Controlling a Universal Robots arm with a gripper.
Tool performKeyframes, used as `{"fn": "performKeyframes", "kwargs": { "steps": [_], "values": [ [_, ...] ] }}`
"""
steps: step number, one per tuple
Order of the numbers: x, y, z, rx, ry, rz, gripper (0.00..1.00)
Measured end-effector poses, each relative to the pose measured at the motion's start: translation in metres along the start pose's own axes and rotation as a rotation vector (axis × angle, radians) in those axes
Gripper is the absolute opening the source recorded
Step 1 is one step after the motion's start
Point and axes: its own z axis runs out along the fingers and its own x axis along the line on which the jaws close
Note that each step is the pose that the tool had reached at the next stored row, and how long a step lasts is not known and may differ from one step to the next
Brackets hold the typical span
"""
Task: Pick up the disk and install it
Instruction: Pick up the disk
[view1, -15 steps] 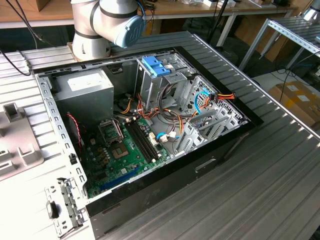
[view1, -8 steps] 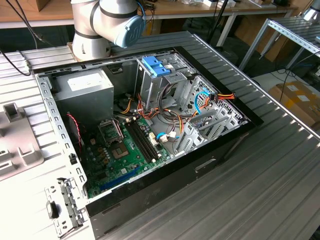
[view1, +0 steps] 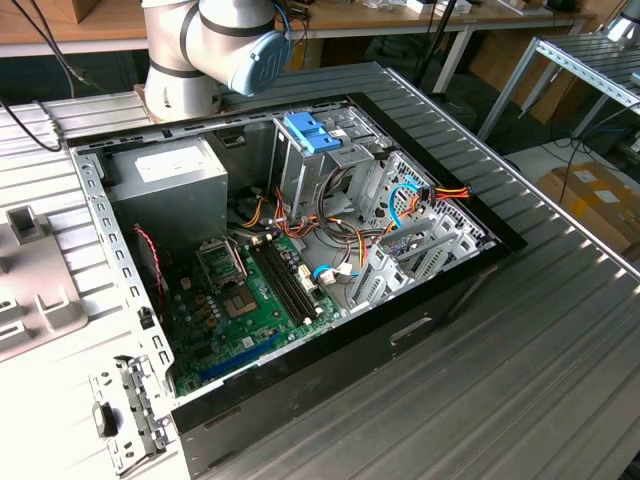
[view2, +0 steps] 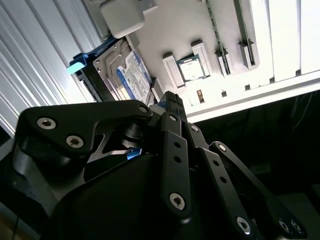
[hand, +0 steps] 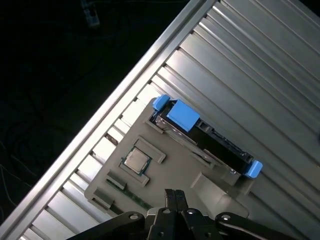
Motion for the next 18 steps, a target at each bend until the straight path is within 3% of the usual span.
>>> {"fn": "performKeyframes", "kwargs": {
  "steps": [18],
  "values": [
    [0.0000, 0.0000, 0.0004, -0.0020, 0.0037, -0.082, 0.11]
  ]
}}
